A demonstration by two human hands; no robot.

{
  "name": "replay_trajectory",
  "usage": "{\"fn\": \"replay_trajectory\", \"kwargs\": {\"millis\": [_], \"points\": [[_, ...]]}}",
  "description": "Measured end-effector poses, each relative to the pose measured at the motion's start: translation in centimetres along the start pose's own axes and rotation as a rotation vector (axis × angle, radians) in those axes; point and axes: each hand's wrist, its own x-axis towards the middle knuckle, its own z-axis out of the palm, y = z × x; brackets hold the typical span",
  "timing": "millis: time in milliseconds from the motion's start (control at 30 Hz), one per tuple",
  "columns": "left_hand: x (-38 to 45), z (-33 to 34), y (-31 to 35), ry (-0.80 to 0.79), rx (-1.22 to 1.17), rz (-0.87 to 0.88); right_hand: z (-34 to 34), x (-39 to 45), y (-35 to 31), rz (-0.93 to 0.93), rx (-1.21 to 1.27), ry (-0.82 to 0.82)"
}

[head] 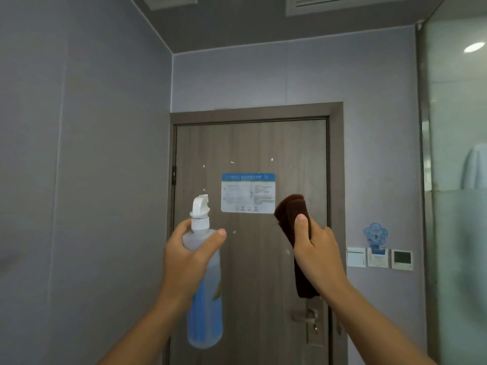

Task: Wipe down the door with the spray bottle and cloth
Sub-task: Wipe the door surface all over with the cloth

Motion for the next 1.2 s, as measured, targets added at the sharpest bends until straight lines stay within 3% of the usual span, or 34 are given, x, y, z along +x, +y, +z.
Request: {"fn": "replay_trajectory", "kwargs": {"millis": [333, 600, 967, 1200], "points": [[13.2, 5.4, -13.0, 0.056, 0.025, 0.023, 8.3, 13.0, 9.9, -0.104, -0.047, 0.032], [25.3, 7.7, -19.2, 0.124, 0.054, 0.070, 16.3, 25.8, 12.6, -0.239, 0.019, 0.034], [40.5, 2.7, -26.6, 0.096, -0.020, 0.086, 30.5, 36.2, 12.7, -0.309, -0.046, 0.200], [51.0, 0.0, -32.2, -0.011, -0.070, 0.040, 38.1, 40.5, 12.1, -0.313, -0.151, 0.365]]}}
